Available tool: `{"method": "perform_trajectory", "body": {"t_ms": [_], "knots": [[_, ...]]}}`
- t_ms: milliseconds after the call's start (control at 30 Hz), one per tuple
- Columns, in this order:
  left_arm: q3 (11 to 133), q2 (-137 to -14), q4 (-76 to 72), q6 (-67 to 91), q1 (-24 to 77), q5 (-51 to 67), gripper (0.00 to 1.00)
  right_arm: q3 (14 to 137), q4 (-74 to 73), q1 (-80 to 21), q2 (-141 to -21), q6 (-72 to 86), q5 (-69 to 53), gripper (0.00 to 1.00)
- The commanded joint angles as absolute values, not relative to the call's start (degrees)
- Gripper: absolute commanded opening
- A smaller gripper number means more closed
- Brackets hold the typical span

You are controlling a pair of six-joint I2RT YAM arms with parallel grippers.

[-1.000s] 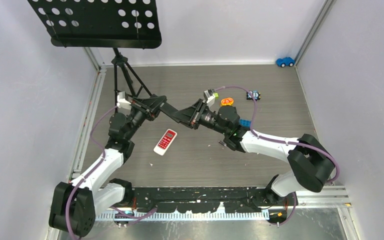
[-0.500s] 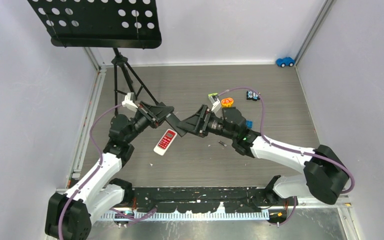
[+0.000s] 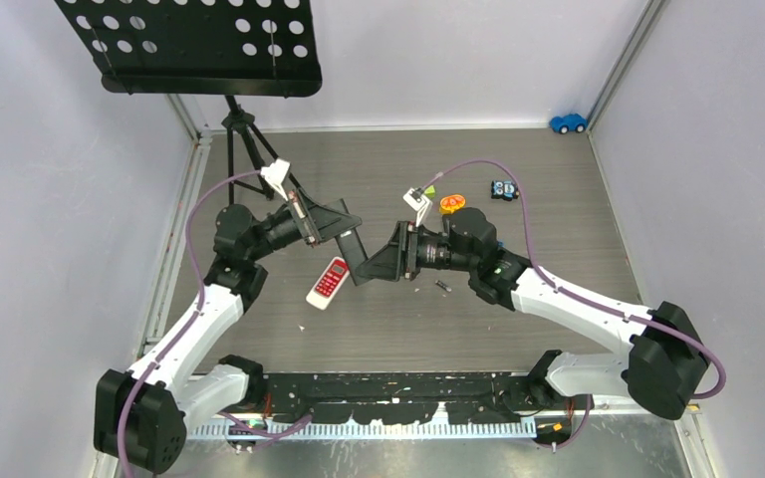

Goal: Load the batteries into the remote control

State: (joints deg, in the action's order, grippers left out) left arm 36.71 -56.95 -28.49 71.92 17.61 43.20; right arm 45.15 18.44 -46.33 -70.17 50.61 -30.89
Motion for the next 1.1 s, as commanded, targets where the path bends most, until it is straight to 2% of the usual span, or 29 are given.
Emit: {"method": "perform_trajectory", "body": {"t_ms": [0,167,367,533,733,833,933,1067], "knots": [[39.9,-58.1,-35.1,70.2,17.4,54.8,0.00,49.1,14.0,-46.3,-70.2,44.6,-35.3,0.56],[38.4,-59.8,-45.8,76.7,17.4,56.7,0.00,50.9,13.7,-46.3,-71.1,43.4,-35.3,0.51],[37.5,-59.7,-48.2,77.7,17.4,56.7,0.00,51.2,19.7,-46.3,-74.9,47.1,-33.3,0.39],[37.5,-59.4,-48.9,77.7,17.4,58.2,0.00,50.4,29.3,-46.3,-77.3,51.8,-32.5,0.34],[37.1,-58.6,-47.1,76.1,17.4,57.5,0.02,51.0,31.9,-46.2,-78.3,54.5,-33.7,0.01],[37.5,-57.1,-40.2,71.1,17.4,55.7,0.20,50.9,27.0,-46.1,-76.4,52.2,-31.6,0.00],[39.1,-54.4,-23.5,60.2,17.4,50.6,0.49,51.5,17.7,-45.8,-73.3,47.9,-26.4,0.00],[44.7,-51.4,12.5,40.2,17.4,26.2,0.78,53.2,-3.8,-45.6,-69.0,39.4,-10.3,0.00]]}}
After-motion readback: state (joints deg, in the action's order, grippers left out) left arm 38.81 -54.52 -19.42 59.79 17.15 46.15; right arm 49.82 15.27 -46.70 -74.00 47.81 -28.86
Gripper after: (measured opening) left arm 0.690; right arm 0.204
